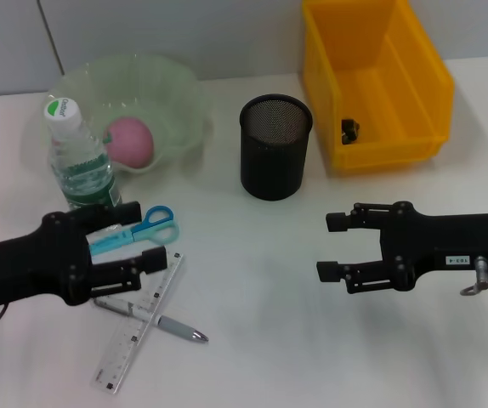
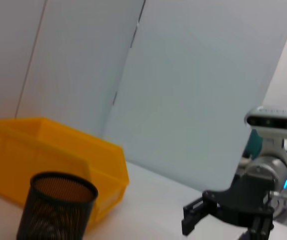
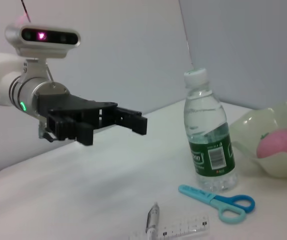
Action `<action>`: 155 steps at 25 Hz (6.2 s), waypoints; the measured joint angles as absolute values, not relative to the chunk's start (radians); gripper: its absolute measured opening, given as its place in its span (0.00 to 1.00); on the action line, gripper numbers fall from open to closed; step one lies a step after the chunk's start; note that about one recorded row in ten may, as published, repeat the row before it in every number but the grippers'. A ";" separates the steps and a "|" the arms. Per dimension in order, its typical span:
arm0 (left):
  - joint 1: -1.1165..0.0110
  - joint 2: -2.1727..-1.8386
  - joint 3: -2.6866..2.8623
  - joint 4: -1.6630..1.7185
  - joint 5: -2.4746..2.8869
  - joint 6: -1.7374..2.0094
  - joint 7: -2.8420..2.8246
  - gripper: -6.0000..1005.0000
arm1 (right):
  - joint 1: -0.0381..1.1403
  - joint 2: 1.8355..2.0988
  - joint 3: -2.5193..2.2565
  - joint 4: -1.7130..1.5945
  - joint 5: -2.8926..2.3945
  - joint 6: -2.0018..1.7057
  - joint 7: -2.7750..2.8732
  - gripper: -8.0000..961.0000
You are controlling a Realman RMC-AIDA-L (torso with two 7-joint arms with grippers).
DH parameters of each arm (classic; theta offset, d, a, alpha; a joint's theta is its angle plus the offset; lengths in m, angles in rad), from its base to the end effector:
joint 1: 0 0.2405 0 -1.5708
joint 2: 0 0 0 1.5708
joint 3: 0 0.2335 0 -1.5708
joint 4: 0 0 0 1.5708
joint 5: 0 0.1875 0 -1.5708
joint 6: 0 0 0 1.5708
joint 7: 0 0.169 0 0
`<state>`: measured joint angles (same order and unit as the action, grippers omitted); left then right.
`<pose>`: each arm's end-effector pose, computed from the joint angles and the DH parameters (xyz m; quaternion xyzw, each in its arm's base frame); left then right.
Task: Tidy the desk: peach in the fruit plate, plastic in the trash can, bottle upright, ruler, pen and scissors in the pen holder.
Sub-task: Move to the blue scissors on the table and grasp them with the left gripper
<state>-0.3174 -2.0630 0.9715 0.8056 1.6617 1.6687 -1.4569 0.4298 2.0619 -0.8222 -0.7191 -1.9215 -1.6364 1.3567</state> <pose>-0.2118 0.2670 0.0031 -0.9205 -0.2139 -0.3153 0.0866 0.2285 0.2819 -0.0089 -0.9480 0.1896 0.2375 0.0943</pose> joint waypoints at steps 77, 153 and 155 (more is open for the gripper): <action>-0.450 -2.063 1.038 0.931 2.258 1.218 -1.508 0.62 | 0.423 2.062 -0.815 -0.710 -1.934 -1.585 1.387 0.85; -0.569 -2.026 0.993 0.713 2.260 1.166 -1.515 0.25 | 0.428 2.059 -0.817 -0.710 -1.934 -1.578 1.399 0.85; -0.569 -2.026 0.993 0.712 2.260 1.165 -1.516 0.24 | 0.428 2.059 -0.816 -0.710 -1.934 -1.578 1.399 0.85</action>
<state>-0.5691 -2.0255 0.9934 0.7122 2.2601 1.1648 -1.5158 0.4280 2.0585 -0.8165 -0.7102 -1.9343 -1.5783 1.3990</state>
